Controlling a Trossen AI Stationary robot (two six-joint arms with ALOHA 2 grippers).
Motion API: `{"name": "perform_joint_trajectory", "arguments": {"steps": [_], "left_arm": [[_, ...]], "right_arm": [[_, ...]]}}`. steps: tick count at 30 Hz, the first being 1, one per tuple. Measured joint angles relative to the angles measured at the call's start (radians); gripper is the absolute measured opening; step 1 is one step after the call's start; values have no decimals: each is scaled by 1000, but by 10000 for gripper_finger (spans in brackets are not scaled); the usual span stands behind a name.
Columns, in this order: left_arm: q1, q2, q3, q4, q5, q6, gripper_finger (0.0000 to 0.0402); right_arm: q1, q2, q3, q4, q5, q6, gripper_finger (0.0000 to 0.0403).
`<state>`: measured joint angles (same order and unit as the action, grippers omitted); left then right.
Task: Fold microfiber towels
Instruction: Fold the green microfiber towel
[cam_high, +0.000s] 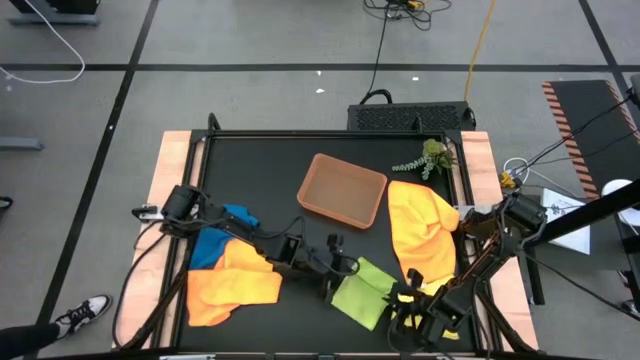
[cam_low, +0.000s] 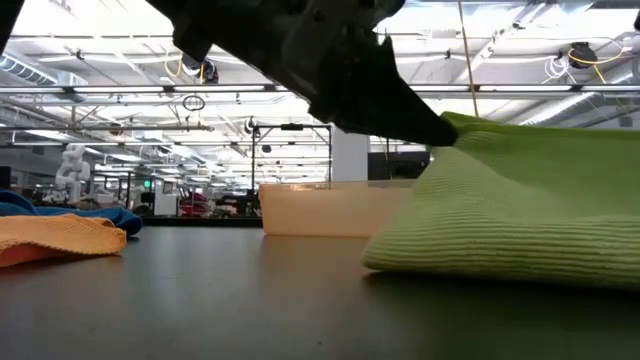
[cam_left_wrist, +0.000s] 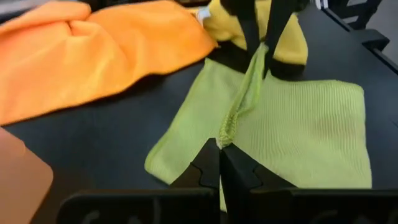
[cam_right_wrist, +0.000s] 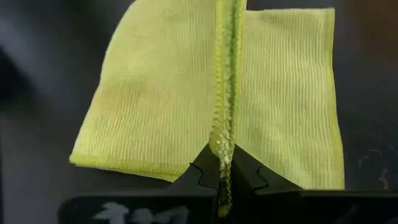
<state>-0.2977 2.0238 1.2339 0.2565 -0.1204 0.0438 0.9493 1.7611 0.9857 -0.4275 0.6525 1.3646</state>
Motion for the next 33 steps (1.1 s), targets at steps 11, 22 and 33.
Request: {"name": "perform_joint_trajectory", "arguments": {"steps": [11,22,33], "left_arm": [[23,4,0,41,-11,-8,69],[15,4,0,41,-16,-53,140],[-89,4,0,14,-10,-53,143]], "right_arm": [[-7,-6,-24,-12,3,33,22],[-16,-95,-24,-121,7,6,90],[-78,-134,-24,-178,24,-39,161]]}}
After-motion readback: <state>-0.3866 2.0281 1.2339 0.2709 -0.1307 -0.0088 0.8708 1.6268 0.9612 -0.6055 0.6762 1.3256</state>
